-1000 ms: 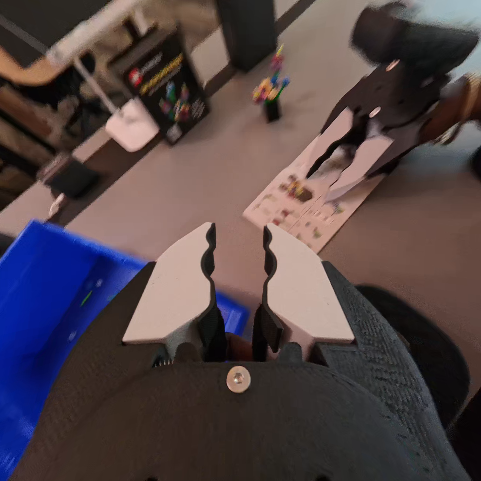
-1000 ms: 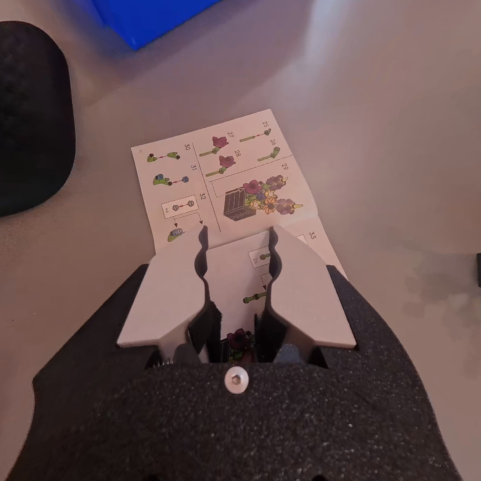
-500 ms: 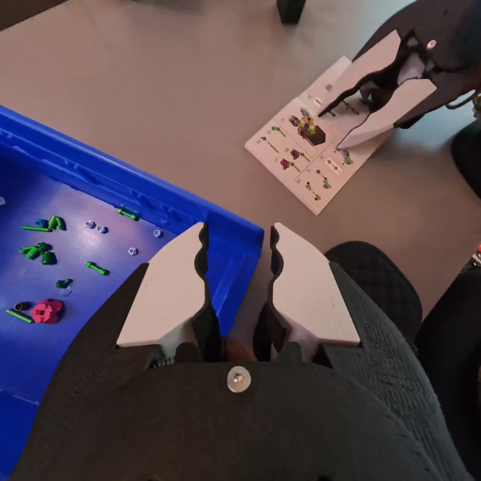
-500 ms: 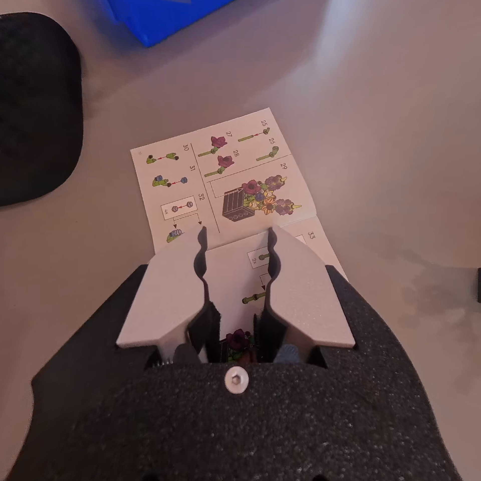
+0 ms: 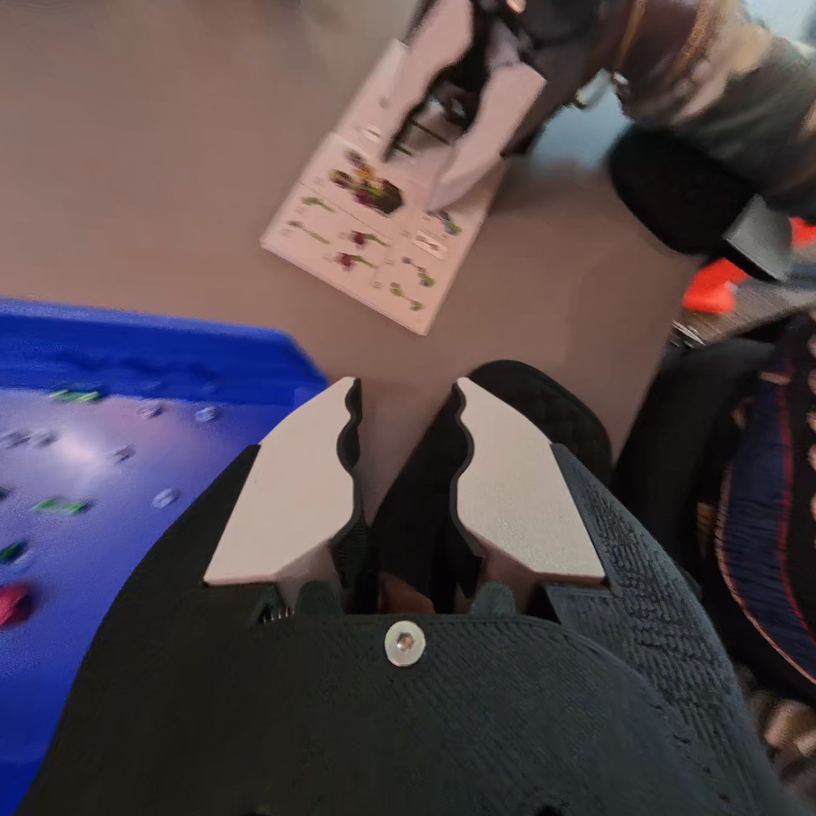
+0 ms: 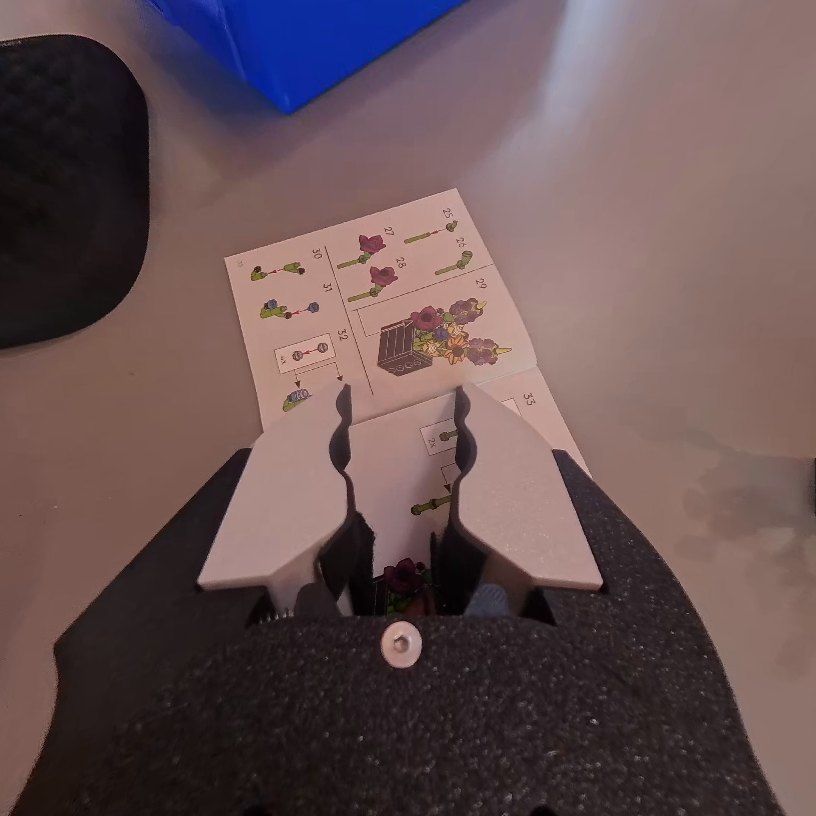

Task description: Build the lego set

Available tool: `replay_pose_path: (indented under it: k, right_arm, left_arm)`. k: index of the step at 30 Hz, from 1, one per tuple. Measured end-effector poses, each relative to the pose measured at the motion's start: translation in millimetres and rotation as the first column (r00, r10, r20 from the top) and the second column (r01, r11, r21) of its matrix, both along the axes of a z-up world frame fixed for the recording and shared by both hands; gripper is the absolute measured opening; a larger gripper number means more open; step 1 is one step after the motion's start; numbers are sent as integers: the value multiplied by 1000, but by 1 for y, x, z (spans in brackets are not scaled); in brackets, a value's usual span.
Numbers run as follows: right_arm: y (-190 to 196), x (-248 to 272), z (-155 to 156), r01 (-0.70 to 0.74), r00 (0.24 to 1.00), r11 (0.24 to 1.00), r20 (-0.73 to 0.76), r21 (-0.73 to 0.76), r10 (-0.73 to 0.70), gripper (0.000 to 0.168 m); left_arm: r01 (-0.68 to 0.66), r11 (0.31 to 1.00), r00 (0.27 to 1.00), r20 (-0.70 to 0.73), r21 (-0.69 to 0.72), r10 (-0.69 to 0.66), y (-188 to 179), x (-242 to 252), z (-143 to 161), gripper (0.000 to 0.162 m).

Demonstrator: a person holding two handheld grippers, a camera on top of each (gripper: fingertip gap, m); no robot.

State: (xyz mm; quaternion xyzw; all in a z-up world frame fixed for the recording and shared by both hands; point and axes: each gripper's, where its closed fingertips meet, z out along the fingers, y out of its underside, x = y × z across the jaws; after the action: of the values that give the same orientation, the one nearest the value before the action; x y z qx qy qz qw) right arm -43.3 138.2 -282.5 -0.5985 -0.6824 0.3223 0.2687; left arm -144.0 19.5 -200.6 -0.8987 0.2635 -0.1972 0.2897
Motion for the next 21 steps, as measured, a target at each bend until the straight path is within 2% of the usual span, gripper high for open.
replay_pose_path:
  k: [2, 3, 5, 7, 10, 12, 16, 18, 21]
  right_arm:
    - [0, 0, 0, 0, 1000, 1000, 0, -2, 0, 45]
    - [0, 0, 0, 1, 1000, 1000, 0, -4, -1, 45]
    - [0, 0, 0, 1, 1000, 1000, 0, -6, -1, 45]
    - [0, 0, 0, -2, 1000, 1000, -1, -4, 2, 45]
    - [-1, 1, 0, -5, 1000, 1000, 0, -5, 5, 45]
    - [-2, 1, 0, -5, 1000, 1000, 0, -4, 5, 45]
    - [-1, 1, 0, -4, 1000, 1000, -1, -10, 4, 45]
    - [-1, 1, 0, -4, 1000, 1000, -1, -11, 4, 45]
    - [-2, 2, 0, -15, 1000, 1000, -1, -10, 15, 45]
  left_arm:
    - [-146, 986, 984, -94, 76, 152, 3, -34, 5, 55]
    - [-175, 981, 971, -152, 88, 187, -1, -49, 1, 62]
    - [-124, 991, 975, -177, 53, 132, -11, -55, -14, 66]
    - [-113, 993, 976, -192, -40, 104, -16, -58, -33, 65]
    - [-112, 974, 981, -179, -197, 76, -19, -56, -56, 49]
    - [-99, 970, 983, -171, -221, 61, -20, -53, -60, 42]
    - [5, 938, 999, -38, -345, -19, -52, -36, -53, 45]
    - [-83, 952, 995, -77, -295, 63, -52, -49, -42, 48]
    - [-276, 961, 957, -103, -20, 272, -29, -78, -4, 48]
